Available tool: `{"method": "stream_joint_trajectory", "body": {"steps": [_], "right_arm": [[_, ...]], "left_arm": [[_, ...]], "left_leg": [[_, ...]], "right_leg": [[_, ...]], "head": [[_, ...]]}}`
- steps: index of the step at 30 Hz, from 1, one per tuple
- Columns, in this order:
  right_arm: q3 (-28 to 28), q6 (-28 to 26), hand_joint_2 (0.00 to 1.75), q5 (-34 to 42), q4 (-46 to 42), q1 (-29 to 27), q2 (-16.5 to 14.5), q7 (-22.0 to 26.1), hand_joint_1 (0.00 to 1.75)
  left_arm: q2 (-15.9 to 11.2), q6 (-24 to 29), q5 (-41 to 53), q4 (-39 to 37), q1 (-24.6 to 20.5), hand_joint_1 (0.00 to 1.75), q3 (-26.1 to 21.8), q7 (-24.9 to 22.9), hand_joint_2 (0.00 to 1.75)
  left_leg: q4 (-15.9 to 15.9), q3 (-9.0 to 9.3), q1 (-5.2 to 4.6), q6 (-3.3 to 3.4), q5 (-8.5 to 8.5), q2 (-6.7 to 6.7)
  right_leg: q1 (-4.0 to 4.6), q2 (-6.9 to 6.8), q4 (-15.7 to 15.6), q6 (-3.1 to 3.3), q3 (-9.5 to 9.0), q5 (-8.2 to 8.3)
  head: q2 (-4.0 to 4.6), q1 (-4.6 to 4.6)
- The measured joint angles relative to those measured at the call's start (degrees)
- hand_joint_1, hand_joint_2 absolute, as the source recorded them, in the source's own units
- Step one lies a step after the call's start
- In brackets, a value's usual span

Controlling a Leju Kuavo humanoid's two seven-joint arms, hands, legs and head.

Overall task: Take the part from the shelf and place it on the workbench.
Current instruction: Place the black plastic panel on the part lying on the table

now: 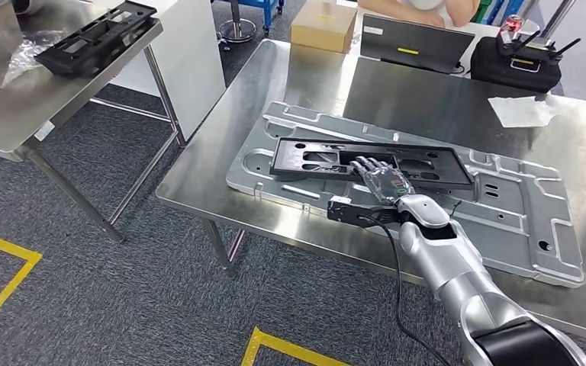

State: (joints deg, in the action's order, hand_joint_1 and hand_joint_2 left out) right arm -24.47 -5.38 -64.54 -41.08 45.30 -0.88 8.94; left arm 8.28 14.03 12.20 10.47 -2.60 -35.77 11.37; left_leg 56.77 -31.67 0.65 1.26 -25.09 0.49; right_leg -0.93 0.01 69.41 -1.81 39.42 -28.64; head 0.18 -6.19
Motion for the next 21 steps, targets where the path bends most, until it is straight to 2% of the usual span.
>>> {"method": "stream_joint_trajectory", "body": {"steps": [2,3,6,8,9,11,12,13,14,15,16,18,19,21], "right_arm": [[0.57,-0.67,1.75,0.16,-3.87,-1.83,0.17,-0.06,0.0],[0.86,-1.08,1.75,0.24,-6.06,-2.91,0.2,-0.2,0.0],[1.76,-2.25,1.75,0.15,-13.45,-6.93,0.23,-0.99,0.0],[2.15,-2.72,1.75,-0.08,-18.09,-9.45,0.26,-1.49,0.0],[2.27,-2.96,1.75,-0.13,-20.26,-10.65,0.27,-1.62,0.0],[2.45,-3.7,1.75,0.25,-24.52,-13.72,0.3,-1.68,0.0],[2.47,-4.19,1.75,0.62,-26.87,-15.77,0.31,-1.62,0.0],[2.47,-4.81,1.75,1.08,-29.24,-17.96,0.32,-1.5,0.0],[2.47,-5.51,1.75,1.5,-31.53,-20.17,0.33,-1.35,0.0],[2.47,-6.29,1.75,1.8,-33.76,-22.12,0.36,-1.2,0.0],[2.46,-7.11,1.75,2.02,-35.92,-23.86,0.39,-1.03,0.0],[2.43,-8.71,1.75,2.19,-40.09,-27.04,0.59,-0.61,0.0],[2.34,-9.35,1.75,2.21,-41.95,-28.54,0.75,-0.36,0.0],[1.99,-10.31,1.75,2.36,-45.13,-31.37,1.22,0.12,0.0]], "left_arm": [[0.14,0.16,0.0,0.0,-0.01,0.0,-0.13,0.01,0.0],[0.2,0.25,0.0,0.0,-0.04,0.0,-0.19,0.02,0.0],[0.36,0.41,0.0,0.0,-0.06,0.0,-0.47,0.08,0.0],[0.43,0.5,-0.02,0.0,0.03,0.0,-0.73,0.1,0.0],[0.44,0.54,-0.05,0.0,0.07,0.0,-0.89,0.1,0.0],[0.52,0.55,-0.2,0.0,0.12,0.0,-1.16,0.1,0.0],[0.58,0.5,-0.32,0.0,0.15,0.0,-1.28,0.1,0.0],[0.66,0.44,-0.43,0.0,0.18,0.0,-1.4,0.13,0.0],[0.72,0.38,-0.54,0.0,0.21,0.0,-1.51,0.17,0.0],[0.75,0.34,-0.61,0.0,0.23,0.0,-1.63,0.22,0.0],[0.78,0.35,-0.65,0.0,0.24,0.0,-1.75,0.31,0.0],[0.84,0.49,-0.68,0.0,0.18,0.0,-1.99,0.42,0.0],[0.91,0.64,-0.69,0.0,0.15,0.0,-2.11,0.46,0.0],[1.12,1.05,-0.78,0.0,0.15,0.0,-2.39,0.5,0.0]], "left_leg": [[0.38,-0.18,-0.14,-0.38,-0.28,-0.02],[0.57,-0.32,-0.26,-0.62,-0.41,-0.03],[0.72,-0.52,-0.39,-1.5,-0.66,-0.08],[2.15,-1.08,-0.22,-2.15,-1.88,-0.15],[4.47,-2.07,-0.12,-2.42,-3.39,-0.17],[11.86,-5.29,0.06,-2.83,-7.33,-0.17],[15.29,-6.8,0.12,-2.95,-8.73,-0.16],[17.0,-7.52,0.13,-3.0,-9.07,-0.16],[16.58,-7.23,0.13,-2.97,-8.29,-0.16],[13.7,-5.77,0.13,-2.82,-6.49,-0.16],[9.53,-3.67,0.12,-2.58,-4.44,-0.18],[2.7,-0.28,-0.1,-2.05,-1.94,-0.24],[1.27,0.37,-0.24,-1.8,-1.59,-0.31],[0.93,0.24,-0.35,-1.26,-1.27,-0.44]], "right_leg": [[0.09,0.0,-7.86,0.43,-3.73,3.03],[0.15,0.01,-10.22,0.7,-4.78,3.67],[0.39,-0.03,-11.22,1.65,-5.12,3.66],[0.26,-0.14,-11.48,2.38,-5.29,3.75],[0.15,-0.2,-11.59,2.69,-5.37,3.84],[0.19,-0.28,-11.56,3.05,-5.37,3.88],[0.25,-0.3,-11.54,3.1,-5.35,3.9],[0.28,-0.3,-11.5,3.1,-5.33,3.88],[0.3,-0.29,-11.45,3.09,-5.31,3.87],[0.31,-0.25,-11.39,3.06,-5.3,3.84],[0.31,-0.19,-11.33,3.02,-5.28,3.82],[0.47,-0.09,-11.15,2.65,-5.16,3.86],[0.53,-0.09,-11.11,2.36,-5.07,3.96],[0.57,-0.13,-11.18,1.63,-4.97,4.33]], "head": [[0.0,-0.01],[0.0,-0.01],[-0.01,0.0],[-0.01,-0.01],[-0.01,-0.01],[-0.01,-0.01],[-0.01,0.0],[-0.01,0.0],[0.0,0.0],[0.0,0.0],[0.01,0.0],[0.0,0.0],[0.0,0.0],[0.0,0.0]]}}
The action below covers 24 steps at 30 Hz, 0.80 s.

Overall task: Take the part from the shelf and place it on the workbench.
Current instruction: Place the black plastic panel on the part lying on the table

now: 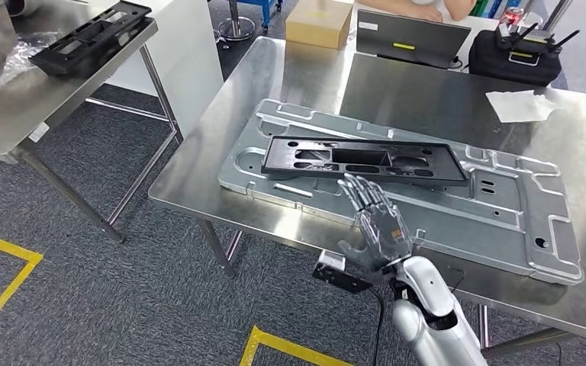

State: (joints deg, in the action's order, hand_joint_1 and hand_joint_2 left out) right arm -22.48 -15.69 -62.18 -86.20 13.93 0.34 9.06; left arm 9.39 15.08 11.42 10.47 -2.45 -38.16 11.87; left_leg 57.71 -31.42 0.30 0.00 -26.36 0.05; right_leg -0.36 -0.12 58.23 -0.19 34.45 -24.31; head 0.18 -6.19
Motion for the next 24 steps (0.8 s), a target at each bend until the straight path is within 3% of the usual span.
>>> {"method": "stream_joint_trajectory", "body": {"steps": [2,3,5,6,7,8,9,11,13,16,17,19,21,22,23,24], "right_arm": [[-0.4,-0.92,1.75,0.49,-2.61,-2.39,0.71,0.46,0.0],[-0.58,-1.54,1.75,0.93,-3.8,-3.43,1.16,0.69,0.0],[-0.94,-2.83,1.75,2.06,-5.75,-5.42,2.0,1.22,0.0],[-1.16,-3.44,1.75,2.83,-6.49,-6.44,2.38,1.56,0.0],[-1.38,-3.95,1.75,3.65,-7.05,-7.44,2.74,1.96,0.0],[-1.62,-4.4,1.75,4.58,-7.54,-8.36,3.07,2.4,0.0],[-1.86,-4.71,1.75,5.56,-7.89,-9.17,3.33,2.84,0.0],[-2.32,-4.82,0.87,7.93,-8.27,-10.23,3.66,3.77,0.0],[-2.85,-3.78,0.0,11.59,-8.34,-10.92,3.79,4.73,0.0],[-3.75,-0.26,0.0,19.1,-7.94,-12.01,3.82,6.48,0.0],[-4.02,0.7,0.0,21.31,-7.61,-12.31,3.83,7.17,0.0],[-4.44,1.73,0.0,24.81,-6.69,-12.84,3.84,8.72,0.0],[-4.73,1.7,0.0,25.93,-5.38,-13.28,3.84,9.61,0.0],[-4.86,1.34,0.0,25.39,-4.65,-13.42,3.84,9.59,0.0],[-5.01,0.9,0.0,24.53,-3.87,-13.49,3.83,9.38,0.0],[-5.15,0.53,0.0,23.72,-3.1,-13.51,3.8,9.09,0.0]], "left_arm": [[0.26,0.4,-0.14,0.0,0.02,0.0,-0.24,0.05,0.0],[0.38,0.57,-0.22,0.0,0.0,0.0,-0.32,0.09,0.0],[0.65,0.95,-0.46,0.0,-0.1,0.0,-0.48,0.19,0.0],[0.78,1.15,-0.6,0.0,-0.12,0.0,-0.6,0.23,0.0],[0.93,1.42,-0.79,0.0,-0.12,0.0,-0.75,0.27,0.0],[1.1,1.73,-0.96,0.0,-0.12,0.0,-0.93,0.32,0.0],[1.27,2.03,-1.12,0.0,-0.11,0.0,-1.15,0.37,0.0],[1.64,2.55,-1.27,0.0,-0.17,0.0,-1.53,0.45,0.0],[1.98,2.91,-1.28,0.0,-0.28,0.0,-1.74,0.54,0.0],[2.29,3.22,-1.28,0.0,-0.41,0.0,-2.07,0.56,0.0],[2.34,3.32,-1.27,0.0,-0.4,0.0,-2.18,0.54,0.0],[2.4,3.51,-1.27,0.0,-0.35,0.0,-2.44,0.46,0.0],[2.45,3.81,-1.27,0.0,-0.38,0.0,-2.75,0.41,0.0],[2.47,4.01,-1.28,0.0,-0.41,0.0,-2.89,0.42,0.0],[2.5,4.2,-1.29,0.0,-0.44,0.0,-3.0,0.42,0.0],[2.52,4.36,-1.3,0.0,-0.47,0.0,-3.07,0.41,0.0]], "left_leg": [[-0.45,-0.36,0.22,0.82,0.84,0.14],[-0.71,-0.73,0.34,1.25,1.36,0.25],[-0.77,-1.81,0.27,1.77,2.23,0.35],[-0.7,-2.44,0.21,1.82,2.65,0.35],[-0.62,-3.07,0.17,1.82,3.07,0.34],[-0.51,-3.72,0.16,1.74,3.49,0.34],[-0.38,-4.37,0.16,1.62,3.91,0.34],[0.06,-5.52,0.09,1.22,4.66,0.31],[0.33,-6.0,-0.02,0.63,5.38,0.3],[0.13,-6.19,-0.02,-0.4,6.47,0.22],[0.55,-6.57,0.04,-0.74,5.73,0.15],[4.55,-8.04,0.24,-1.36,0.74,0.04],[11.99,-9.67,0.33,-1.89,-5.13,0.03],[15.14,-9.87,0.35,-2.08,-6.24,0.03],[16.85,-9.34,0.36,-2.2,-5.9,0.05],[16.65,-7.9,0.36,-2.22,-4.49,0.13]], "right_leg": [[-0.09,0.08,1.02,-0.62,0.5,-1.27],[-0.13,0.13,2.94,-0.85,1.23,-3.2],[-0.3,0.17,9.69,-1.15,3.47,-8.51],[-0.36,0.16,13.23,-1.27,4.41,-10.45],[-0.4,0.16,15.46,-1.36,4.68,-11.26],[-0.42,0.15,15.75,-1.41,3.98,-10.86],[-0.44,0.14,13.83,-1.39,2.17,-9.52],[-0.39,0.15,5.62,-1.13,-3.61,-7.18],[-0.12,0.21,-0.17,-0.7,-7.3,-6.64],[-0.02,0.12,-1.19,0.23,-7.0,-5.78],[-0.13,0.0,-1.23,0.66,-6.45,-5.15],[-0.34,-0.39,-1.4,1.44,-4.98,-3.71],[-0.26,-0.82,-1.3,1.76,-3.18,-2.35],[-0.22,-1.11,-1.2,1.75,-2.25,-1.7],[-0.18,-1.5,-1.06,1.69,-1.29,-1.08],[-0.16,-1.94,-0.89,1.59,-0.39,-0.53]], "head": [[0.0,0.01],[0.0,0.01],[0.0,0.02],[-0.01,0.02],[-0.01,0.02],[-0.01,0.02],[-0.01,0.02],[-0.01,0.02],[0.01,-0.06],[0.0,-0.12],[0.01,-0.13],[0.01,-0.12],[0.0,-0.13],[0.0,-0.13],[-0.01,-0.13],[-0.01,-0.13]]}}
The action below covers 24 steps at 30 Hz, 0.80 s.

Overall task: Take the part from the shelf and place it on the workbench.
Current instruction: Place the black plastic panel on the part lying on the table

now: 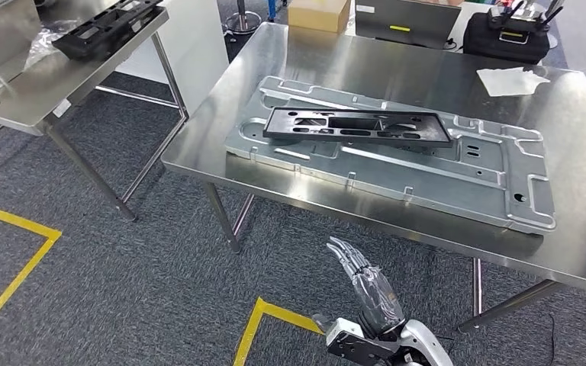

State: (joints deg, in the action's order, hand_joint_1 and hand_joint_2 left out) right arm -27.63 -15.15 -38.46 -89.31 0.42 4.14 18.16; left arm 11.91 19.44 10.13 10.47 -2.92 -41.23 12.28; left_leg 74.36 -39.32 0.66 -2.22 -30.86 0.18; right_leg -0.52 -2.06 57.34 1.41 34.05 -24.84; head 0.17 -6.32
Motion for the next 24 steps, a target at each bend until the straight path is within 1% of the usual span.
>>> {"method": "stream_joint_trajectory", "body": {"steps": [1,2,3,4,5,6,7,8,9,10,11,12,13,14,15,16,17,18,19,20,21,22,23,24], "right_arm": [[-0.11,-0.25,0.0,-0.57,0.72,0.02,-0.07,-0.32,0.0],[-0.18,-0.45,0.0,-1.0,1.41,0.08,-0.22,-0.67,0.0],[-0.21,-0.7,0.0,-1.39,2.1,0.17,-0.44,-1.04,0.0],[-0.21,-1.0,0.0,-1.86,2.86,0.32,-0.7,-1.48,0.0],[-0.21,-1.38,0.0,-2.51,3.68,0.52,-0.99,-1.98,0.0],[-0.21,-1.85,0.0,-3.38,4.62,0.71,-1.31,-2.61,0.0],[-0.18,-2.44,0.0,-4.54,5.7,0.91,-1.62,-3.37,0.0],[-0.03,-3.28,0.0,-6.15,7.02,1.1,-1.88,-4.31,0.0],[0.25,-4.29,0.0,-7.95,8.52,1.24,-2.21,-5.22,0.0],[0.68,-5.41,0.0,-9.81,10.23,1.37,-2.46,-6.03,0.0],[1.31,-6.63,0.0,-11.65,12.28,1.51,-2.7,-6.83,0.0],[2.1,-7.91,0.0,-13.27,14.66,1.71,-2.99,-7.49,0.0],[3.0,-9.32,0.0,-14.88,17.44,2.08,-3.22,-8.22,0.0],[3.99,-11.0,0.0,-17.01,20.86,2.69,-3.5,-9.42,0.0],[4.92,-12.83,0.0,-19.62,24.7,3.56,-3.77,-11.04,0.0],[5.75,-14.61,0.0,-22.61,28.97,4.65,-4.04,-13.1,0.0],[6.53,-15.9,0.0,-25.41,33.55,5.92,-4.23,-15.21,0.0],[7.34,-16.55,0.0,-27.21,38.12,7.15,-4.36,-16.77,0.0],[8.28,-16.52,0.0,-27.96,42.64,8.19,-4.44,-17.72,0.0],[9.33,-15.95,0.0,-27.77,46.74,8.99,-4.44,-18.18,0.0],[10.5,-15.09,0.0,-27.13,50.55,9.48,-4.45,-18.53,0.0],[11.64,-14.09,0.0,-26.31,53.86,9.72,-4.46,-18.87,0.0],[12.76,-12.89,0.0,-25.31,56.73,9.86,-4.47,-19.26,0.0],[13.99,-11.54,0.0,-24.1,59.35,9.87,-4.44,-19.55,0.0]], "left_arm": [[0.02,0.09,0.0,0.0,-0.07,0.0,-0.02,0.0,0.0],[0.03,0.13,0.01,0.01,-0.19,0.0,-0.03,0.0,0.0],[0.04,0.14,0.02,0.01,-0.36,0.0,-0.04,0.01,0.0],[0.08,0.12,0.04,0.02,-0.54,0.0,-0.05,0.02,0.0],[0.11,0.08,0.08,0.02,-0.67,0.0,-0.05,0.02,0.0],[0.16,0.0,0.14,0.02,-0.7,0.0,-0.06,0.03,0.0],[0.21,-0.11,0.22,0.02,-0.65,0.0,-0.06,0.03,0.0],[0.27,-0.27,0.38,0.02,-0.57,0.0,-0.06,0.03,0.0],[0.31,-0.44,0.52,0.02,-0.53,0.0,-0.06,0.03,0.0],[0.37,-0.59,0.7,0.02,-0.52,0.0,-0.06,0.03,0.0],[0.43,-0.75,0.93,0.02,-0.54,0.0,-0.06,0.02,0.0],[0.46,-0.87,1.13,0.02,-0.54,0.0,-0.05,0.0,0.0],[0.51,-0.97,1.36,0.02,-0.51,0.0,-0.05,-0.05,0.0],[0.55,-1.05,1.55,0.02,-0.47,0.0,-0.05,-0.13,0.0],[0.58,-1.07,1.7,0.02,-0.44,0.0,-0.05,-0.21,0.0],[0.63,-1.02,1.84,0.02,-0.42,0.0,-0.05,-0.3,0.0],[0.71,-0.96,2.0,0.02,-0.45,0.0,-0.06,-0.4,0.0],[0.85,-0.87,2.2,0.02,-0.55,0.0,-0.05,-0.53,0.0],[1.01,-0.78,2.41,0.02,-0.65,0.0,-0.05,-0.71,0.0],[1.15,-0.72,2.72,0.02,-0.71,0.0,-0.04,-0.97,0.0],[1.25,-0.67,3.09,0.02,-0.71,0.0,-0.01,-1.3,0.0],[1.27,-0.65,3.46,0.02,-0.56,0.0,0.03,-1.66,0.0],[1.26,-0.64,3.9,0.02,-0.39,0.0,0.07,-2.02,0.0],[1.23,-0.64,4.34,0.02,-0.28,0.0,0.13,-2.32,0.0]], "left_leg": [[-2.31,2.54,0.0,0.08,1.63,0.33],[-6.2,5.96,-0.05,0.26,2.41,1.27],[-10.89,9.53,-0.24,0.56,2.16,2.31],[-14.69,12.16,-0.46,1.03,1.44,3.18],[-17.18,13.65,-0.69,1.55,0.65,3.68],[-18.29,13.95,-0.91,2.12,0.49,3.41],[-18.41,13.45,-0.84,2.76,1.05,2.93],[-18.59,12.94,-0.79,3.29,1.79,2.47],[-18.76,12.24,-0.71,3.85,2.65,2.03],[-18.92,11.39,-0.63,4.27,3.55,1.62],[-18.88,10.42,-0.71,4.54,4.36,1.12],[-18.81,9.38,-0.79,4.7,5.17,0.55],[-18.7,8.31,-0.88,4.71,5.96,-0.09],[-18.5,7.2,-0.98,4.68,6.73,-0.77],[-18.22,6.09,-1.05,4.62,7.4,-1.39],[-17.89,5.06,-1.1,4.53,8.0,-2.01],[-17.54,4.13,-1.11,4.43,8.56,-2.57],[-17.24,3.34,-1.18,4.27,9.13,-3.16],[-17.09,2.78,-1.18,4.06,9.72,-3.73],[-17.05,2.39,-1.12,3.79,10.33,-4.28],[-17.17,2.17,-1.07,3.42,10.96,-4.87],[-17.42,2.02,-1.05,3.01,11.59,-5.46],[-17.34,1.74,-1.03,2.74,11.59,-5.57],[-16.52,1.23,-1.05,2.52,10.44,-5.06]], "right_leg": [[0.02,-0.47,0.2,-0.15,0.8,0.49],[0.07,-0.94,0.45,-0.34,1.39,0.92],[0.15,-1.41,0.7,-0.59,1.79,1.26],[0.23,-1.97,0.86,-0.9,1.96,1.62],[0.26,-2.55,0.93,-1.21,1.98,1.99],[0.23,-3.18,0.87,-1.55,1.98,2.42],[0.16,-3.66,0.74,-1.92,1.99,2.76],[0.04,-3.29,1.02,-2.3,2.23,2.27],[-0.07,-2.35,2.06,-2.65,2.71,0.72],[-0.16,-1.03,4.16,-2.92,3.47,-1.84],[-0.23,0.37,7.38,-3.08,4.39,-5.02],[-0.24,1.17,11.08,-3.11,5.24,-7.72],[-0.22,1.56,14.29,-3.09,5.66,-9.16],[-0.18,1.76,16.15,-2.99,5.38,-9.17],[-0.12,1.91,16.1,-2.79,4.2,-7.98],[0.0,2.25,14.03,-2.47,2.05,-6.25],[0.13,3.11,10.26,-1.96,-0.88,-5.12],[0.2,4.11,5.82,-1.48,-3.89,-4.93],[0.28,4.9,2.18,-1.18,-6.14,-5.26],[0.33,5.36,-0.33,-0.98,-7.52,-5.87],[0.42,5.11,-1.41,-0.92,-7.93,-6.03],[0.38,4.53,-1.64,-0.83,-7.71,-5.6],[0.26,3.84,-1.94,-0.6,-7.48,-4.97],[0.08,3.18,-2.22,-0.26,-7.04,-4.21]], "head": [[0.01,0.0],[0.01,0.0],[0.01,0.01],[0.01,0.01],[0.0,0.01],[0.01,0.01],[0.01,0.01],[0.01,0.0],[0.01,0.0],[0.01,0.01],[0.01,0.01],[0.01,0.01],[0.0,0.01],[0.0,0.0],[0.0,0.0],[0.0,0.0],[0.0,0.0],[0.0,0.0],[0.01,0.01],[0.01,0.01],[0.01,0.01],[0.02,0.01],[0.01,0.01],[0.01,-0.02]]}}
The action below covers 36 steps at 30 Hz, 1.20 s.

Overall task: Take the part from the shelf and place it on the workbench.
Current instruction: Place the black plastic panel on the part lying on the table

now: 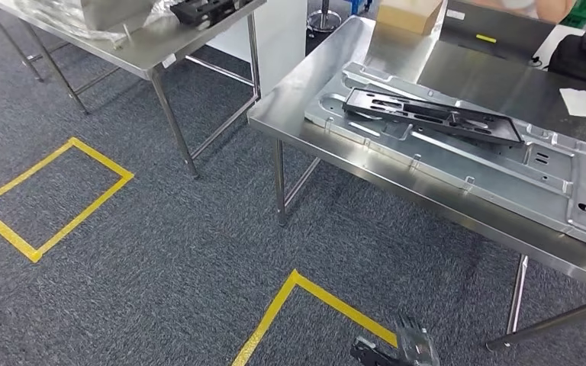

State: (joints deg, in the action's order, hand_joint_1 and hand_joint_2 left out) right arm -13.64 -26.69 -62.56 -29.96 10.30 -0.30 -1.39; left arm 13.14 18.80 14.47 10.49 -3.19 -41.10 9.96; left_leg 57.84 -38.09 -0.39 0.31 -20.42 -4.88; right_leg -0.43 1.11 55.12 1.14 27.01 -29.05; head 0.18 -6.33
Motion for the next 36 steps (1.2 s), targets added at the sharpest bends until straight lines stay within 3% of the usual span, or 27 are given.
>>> {"method": "stream_joint_trajectory", "body": {"steps": [1,3,4,5,6,8,9,10,11,12,14,15,16,18,19,20,21,22,24,26,27,29,30,32,34,35,36], "right_arm": [[1.28,1.26,0.0,1.28,2.2,-0.15,0.06,-0.19,0.0],[4.21,3.93,0.0,3.98,6.24,-0.91,0.36,-1.02,0.0],[5.62,5.11,0.0,5.16,7.97,-1.47,0.52,-1.7,0.0],[6.99,6.26,0.0,6.38,9.54,-2.05,0.7,-2.51,0.0],[8.36,7.26,0.0,7.66,10.85,-2.56,0.87,-3.31,0.0],[11.48,8.94,0.0,10.79,12.97,-3.48,1.14,-4.74,0.0],[13.16,9.71,0.0,12.34,13.8,-3.9,1.24,-5.41,0.0],[14.67,10.37,0.0,13.55,14.47,-4.27,1.32,-5.97,0.0],[15.96,10.92,0.0,14.42,15.05,-4.54,1.39,-6.5,0.0],[17.08,11.42,0.0,15.07,15.55,-4.75,1.44,-6.95,0.0],[19.06,12.12,0.0,16.12,16.39,-4.96,1.47,-7.47,0.0],[20.01,12.4,0.0,16.6,16.74,-5.1,1.4,-7.58,0.0],[20.91,12.61,0.0,16.99,17.05,-5.29,1.29,-7.64,0.0],[22.39,12.95,0.0,17.47,17.58,-5.73,1.03,-7.8,0.0],[23.01,13.1,0.0,17.63,17.82,-5.9,0.9,-7.9,0.0],[23.53,13.22,0.0,17.76,18.04,-6.01,0.74,-8.04,0.0],[23.97,13.31,0.0,17.91,18.22,-6.05,0.55,-8.16,0.0],[24.34,13.4,0.0,18.09,18.33,-6.06,0.26,-8.26,0.0],[25.03,13.62,0.0,18.46,18.42,-6.04,-0.3,-8.36,0.0],[25.79,14.0,0.0,19.03,18.44,-6.08,-0.72,-8.37,0.0],[26.18,14.26,0.0,19.37,18.44,-6.13,-0.93,-8.3,0.0],[26.99,14.94,0.0,20.07,18.46,-6.24,-1.57,-8.01,0.0],[27.39,15.3,0.0,20.35,18.49,-6.32,-1.96,-7.82,0.0],[28.15,15.88,0.0,20.82,18.55,-6.64,-2.71,-7.59,0.0],[28.79,16.25,0.0,21.29,18.62,-7.2,-3.14,-7.63,0.0],[29.11,16.43,0.0,21.59,18.69,-7.45,-3.33,-7.73,0.0],[29.46,16.66,0.0,21.96,18.76,-7.6,-3.53,-7.85,0.0]], "left_arm": [[-0.07,-0.02,0.38,0.0,0.07,0.0,0.06,-0.22,0.0],[-0.29,-0.14,1.13,0.0,0.05,0.0,0.28,-0.37,0.0],[-0.45,-0.23,1.41,0.0,0.05,0.0,0.43,-0.28,0.0],[-0.6,-0.34,1.67,0.0,0.06,0.0,0.6,-0.13,0.0],[-0.83,-0.46,1.89,0.0,0.06,0.0,0.76,0.06,0.0],[-1.39,-0.71,2.29,0.01,0.02,0.0,1.07,0.22,0.0],[-1.73,-0.78,2.46,0.04,-0.09,0.0,1.2,0.12,0.0],[-2.11,-0.8,2.63,0.09,-0.25,0.0,1.3,-0.07,0.0],[-2.44,-0.8,2.78,0.13,-0.39,0.0,1.38,-0.38,0.0],[-2.81,-0.8,2.93,0.16,-0.45,0.0,1.43,-0.77,0.0],[-3.55,-0.85,3.21,0.17,-0.28,0.0,1.47,-1.58,0.0],[-4.03,-0.91,3.39,0.18,-0.17,0.0,1.48,-1.98,0.0],[-4.48,-1.02,3.6,0.19,-0.12,0.0,1.5,-2.37,0.0],[-5.45,-1.38,4.22,0.2,-0.15,0.0,1.61,-3.09,0.0],[-5.93,-1.65,4.63,0.2,-0.16,0.0,1.75,-3.43,0.0],[-6.44,-1.93,5.02,0.2,-0.12,0.0,1.98,-3.7,0.0],[-6.92,-2.21,5.34,0.2,-0.06,0.0,2.23,-3.94,0.0],[-7.44,-2.48,5.66,0.2,0.02,0.0,2.48,-4.08,0.0],[-8.33,-3.02,6.25,0.2,0.11,0.0,2.87,-4.18,0.0],[-9.33,-3.71,7.06,0.22,0.09,0.0,3.29,-4.17,0.0],[-10.0,-4.09,7.48,0.23,0.11,0.0,3.55,-4.18,0.0],[-11.46,-4.78,8.36,0.24,0.36,0.0,4.05,-4.38,0.0],[-12.16,-5.08,8.76,0.24,0.58,0.0,4.26,-4.56,0.0],[-13.54,-5.64,9.46,0.25,0.89,0.0,4.67,-4.95,0.0],[-14.64,-6.27,10.03,0.27,0.94,0.0,5.2,-5.17,0.0],[-15.08,-6.57,10.29,0.28,0.96,0.0,5.45,-5.23,0.0],[-15.45,-6.91,10.58,0.28,1.03,0.0,5.66,-5.27,0.0]], "left_leg": [[1.86,-0.74,0.03,-0.2,-2.33,0.98],[9.04,-2.5,0.48,-0.77,-8.93,3.4],[12.88,-3.06,0.76,-1.18,-10.89,4.03],[15.88,-3.08,1.06,-1.57,-11.23,4.37],[17.18,-2.35,1.33,-1.89,-10.07,4.56],[13.92,2.22,1.82,-2.32,-7.0,5.51],[9.57,6.02,1.87,-2.43,-7.13,6.63],[4.7,9.61,1.74,-2.25,-8.31,7.66],[0.94,12.09,1.53,-1.89,-9.72,8.45],[-1.49,13.36,1.23,-1.4,-10.78,8.68],[-2.3,12.62,0.93,-0.12,-10.26,8.0],[-2.35,12.02,0.88,0.43,-9.6,7.62],[-2.43,11.29,0.88,0.96,-8.82,7.22],[-2.41,9.56,0.69,1.66,-7.33,6.23],[-2.34,8.58,0.48,1.84,-6.55,5.58],[-2.22,7.58,0.28,1.91,-5.8,4.86],[-2.04,6.54,0.14,1.88,-5.08,4.11],[-1.79,5.47,0.06,1.78,-4.47,3.36],[-1.21,3.63,-0.01,1.46,-3.49,1.96],[-0.65,2.46,-0.17,1.0,-2.59,0.73],[-0.53,2.12,-0.21,0.7,-2.09,0.2],[-0.26,1.59,-0.12,0.05,-1.29,-0.7],[0.43,1.17,-0.11,-0.25,-1.68,-0.34],[4.86,-0.56,-0.01,-0.79,-5.24,1.75],[12.23,-2.97,0.25,-1.42,-10.07,3.66],[15.3,-3.71,0.47,-1.7,-11.27,4.06],[16.68,-3.59,0.7,-1.94,-11.27,4.31]], "right_leg": [[-0.22,-0.69,-0.27,0.2,0.63,0.76],[-0.25,-2.1,-0.29,0.34,2.23,2.06],[-0.23,-2.92,-0.14,0.2,3.09,2.6],[-0.23,-3.75,0.09,0.08,4.02,3.13],[-0.24,-4.55,0.39,-0.07,4.97,3.62],[-0.27,-5.92,1.22,-0.53,6.9,4.48],[-0.23,-6.44,1.72,-0.82,7.64,4.8],[-0.19,-6.92,2.22,-1.17,8.16,5.09],[-0.15,-7.4,2.57,-1.55,8.46,5.47],[-0.19,-7.91,2.72,-1.93,8.64,5.92],[-0.58,-8.32,2.77,-2.8,8.93,6.58],[-0.8,-7.34,3.37,-3.15,9.27,5.56],[-0.94,-5.82,5.01,-3.4,9.84,3.37],[-0.93,-2.56,11.28,-3.41,11.44,-3.03],[-0.83,-1.79,14.88,-3.27,12.02,-5.4],[-0.71,-1.44,17.49,-3.07,12.05,-6.34],[-0.55,-1.27,18.55,-2.8,11.34,-5.91],[-0.37,-1.1,17.71,-2.45,9.73,-4.45],[0.01,0.53,11.04,-1.52,4.05,-1.88],[0.23,2.53,3.22,-0.73,-1.3,-2.41],[0.35,2.91,1.1,-0.47,-2.56,-3.08],[0.38,1.79,0.13,-0.02,-2.6,-2.93],[0.31,1.09,0.02,0.37,-2.43,-2.51],[0.15,-0.47,-0.23,1.07,-1.94,-1.72],[0.3,-2.06,-0.14,1.3,-1.19,-1.27],[0.3,-2.88,-0.04,1.24,-0.77,-1.1],[0.28,-3.64,0.11,1.17,-0.4,-0.98]], "head": [[0.0,-0.03],[0.0,-0.11],[0.0,-0.12],[0.0,-0.12],[0.0,-0.12],[0.0,-0.12],[0.0,-0.13],[0.0,-0.13],[0.01,-0.13],[0.0,-0.12],[0.01,-0.11],[0.0,-0.1],[0.0,-0.1],[-0.01,-0.1],[-0.01,-0.11],[-0.01,-0.11],[0.0,-0.11],[-0.01,-0.11],[0.0,-0.11],[0.0,-0.11],[0.0,-0.11],[-0.01,-0.11],[0.0,-0.12],[0.01,-0.13],[0.01,-0.14],[0.01,-0.13],[0.01,-0.14]]}}
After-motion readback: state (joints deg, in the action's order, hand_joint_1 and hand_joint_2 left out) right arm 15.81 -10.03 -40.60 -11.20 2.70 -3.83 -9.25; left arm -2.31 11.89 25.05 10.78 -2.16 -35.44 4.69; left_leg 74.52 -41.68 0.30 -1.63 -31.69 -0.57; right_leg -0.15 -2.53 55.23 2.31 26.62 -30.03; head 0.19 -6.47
